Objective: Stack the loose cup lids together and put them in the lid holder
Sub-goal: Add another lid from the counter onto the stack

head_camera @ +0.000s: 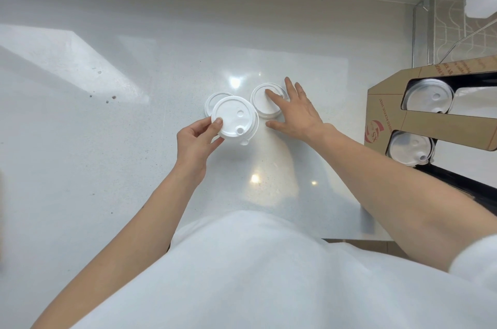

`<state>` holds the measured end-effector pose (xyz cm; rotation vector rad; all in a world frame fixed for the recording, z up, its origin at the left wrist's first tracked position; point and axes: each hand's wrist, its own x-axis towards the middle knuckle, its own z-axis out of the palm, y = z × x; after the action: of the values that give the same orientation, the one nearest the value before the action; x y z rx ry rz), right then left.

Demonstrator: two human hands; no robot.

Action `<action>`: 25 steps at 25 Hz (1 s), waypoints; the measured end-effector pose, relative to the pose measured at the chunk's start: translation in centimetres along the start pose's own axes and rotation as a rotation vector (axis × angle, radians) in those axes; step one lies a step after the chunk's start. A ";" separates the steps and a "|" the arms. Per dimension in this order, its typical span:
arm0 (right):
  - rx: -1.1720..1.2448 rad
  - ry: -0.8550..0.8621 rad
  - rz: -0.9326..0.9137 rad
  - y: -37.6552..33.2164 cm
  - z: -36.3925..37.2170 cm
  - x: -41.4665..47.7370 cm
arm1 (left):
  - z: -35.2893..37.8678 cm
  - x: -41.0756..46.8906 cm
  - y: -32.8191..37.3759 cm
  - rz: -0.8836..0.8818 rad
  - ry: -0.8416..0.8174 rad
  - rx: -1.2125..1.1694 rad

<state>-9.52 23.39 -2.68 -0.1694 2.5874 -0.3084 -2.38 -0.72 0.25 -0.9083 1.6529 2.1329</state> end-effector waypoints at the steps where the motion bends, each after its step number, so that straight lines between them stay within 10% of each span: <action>1: -0.003 -0.008 -0.004 -0.1 0.1 0.0 | -0.1 0.0 0.1 -0.002 0.009 0.002; 25: 0.466 0.293 0.094 -1.2 0.7 -2.6 | 0.1 0.0 -0.3 -0.036 0.034 0.025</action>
<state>-6.91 22.54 -1.71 0.1772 2.7077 -0.9467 -2.23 -0.50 0.03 -0.9640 1.6633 2.0796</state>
